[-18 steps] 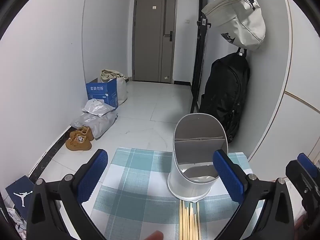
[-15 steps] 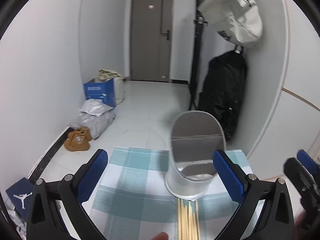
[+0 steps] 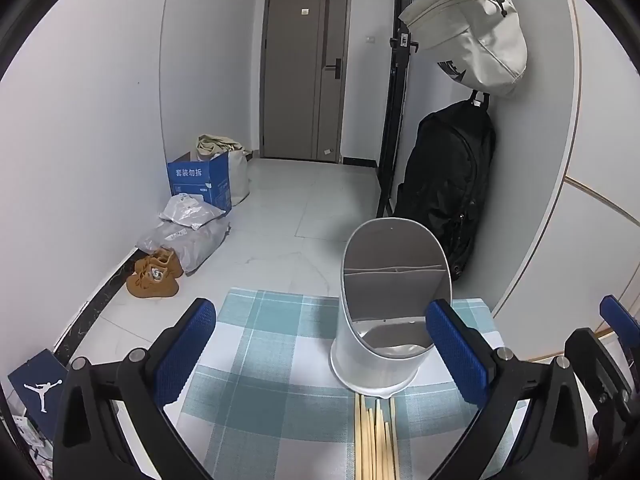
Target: Organize utensils
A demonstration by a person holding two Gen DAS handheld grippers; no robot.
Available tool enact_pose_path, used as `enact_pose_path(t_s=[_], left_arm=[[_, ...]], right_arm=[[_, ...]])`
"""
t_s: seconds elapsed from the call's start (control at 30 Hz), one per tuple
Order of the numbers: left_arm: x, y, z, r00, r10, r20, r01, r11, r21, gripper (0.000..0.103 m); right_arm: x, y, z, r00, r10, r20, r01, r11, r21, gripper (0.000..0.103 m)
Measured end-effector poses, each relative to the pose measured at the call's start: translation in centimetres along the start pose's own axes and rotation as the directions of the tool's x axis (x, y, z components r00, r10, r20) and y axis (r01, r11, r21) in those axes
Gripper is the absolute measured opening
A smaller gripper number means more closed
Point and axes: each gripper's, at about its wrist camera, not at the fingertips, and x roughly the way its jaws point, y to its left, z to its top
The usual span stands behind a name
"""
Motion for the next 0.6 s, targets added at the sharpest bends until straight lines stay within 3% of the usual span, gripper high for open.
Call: enact_pose_path(t_s=[0.6], left_arm=[[0.27,0.22,-0.19,1.000,0.000,-0.001,0.000,1.000,-0.008,0.102]], right_arm=[[-0.04,-0.23,-0.28,1.000,-0.018,0.013,0.018,0.999,0.029,0.103]])
